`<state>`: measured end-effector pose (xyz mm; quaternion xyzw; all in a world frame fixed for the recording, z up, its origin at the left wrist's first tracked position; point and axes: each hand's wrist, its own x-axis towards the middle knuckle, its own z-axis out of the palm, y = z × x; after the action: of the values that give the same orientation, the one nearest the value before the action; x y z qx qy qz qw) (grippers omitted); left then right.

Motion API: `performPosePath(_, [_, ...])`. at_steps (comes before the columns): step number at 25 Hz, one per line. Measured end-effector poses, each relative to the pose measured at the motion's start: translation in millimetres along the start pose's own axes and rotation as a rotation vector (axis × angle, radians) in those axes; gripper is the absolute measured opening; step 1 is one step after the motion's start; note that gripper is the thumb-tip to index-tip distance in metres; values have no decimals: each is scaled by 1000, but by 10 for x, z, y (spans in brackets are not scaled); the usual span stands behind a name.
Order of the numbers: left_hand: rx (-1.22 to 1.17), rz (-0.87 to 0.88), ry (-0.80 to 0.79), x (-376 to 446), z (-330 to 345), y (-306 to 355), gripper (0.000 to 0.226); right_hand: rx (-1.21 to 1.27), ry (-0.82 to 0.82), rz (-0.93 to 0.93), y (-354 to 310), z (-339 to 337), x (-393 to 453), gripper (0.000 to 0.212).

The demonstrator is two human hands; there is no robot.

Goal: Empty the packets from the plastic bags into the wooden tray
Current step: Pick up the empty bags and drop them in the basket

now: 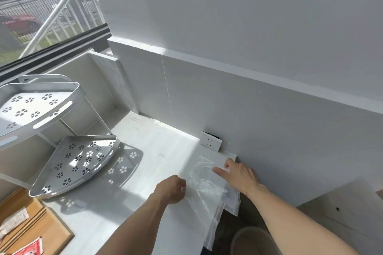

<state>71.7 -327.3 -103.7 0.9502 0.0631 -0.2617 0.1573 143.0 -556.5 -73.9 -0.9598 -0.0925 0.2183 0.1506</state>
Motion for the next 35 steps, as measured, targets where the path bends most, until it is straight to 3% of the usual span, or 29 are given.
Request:
performPosePath(7, [28,137,-31,-214,150,309,28,-40,91,97,322,-46,-702,24])
performPosePath(11, [72,232,-53,-286,298,597,34,-34,174,220,616,-58,-1158,11])
performPosePath(23, [252,434,-135,-432,919,1711,35,41,235,575,1729,252,-2252,9])
performPosePath(35, [173,245,-184,-240,2039,2294,26,185,-67,640,2893,1143,-2197,20])
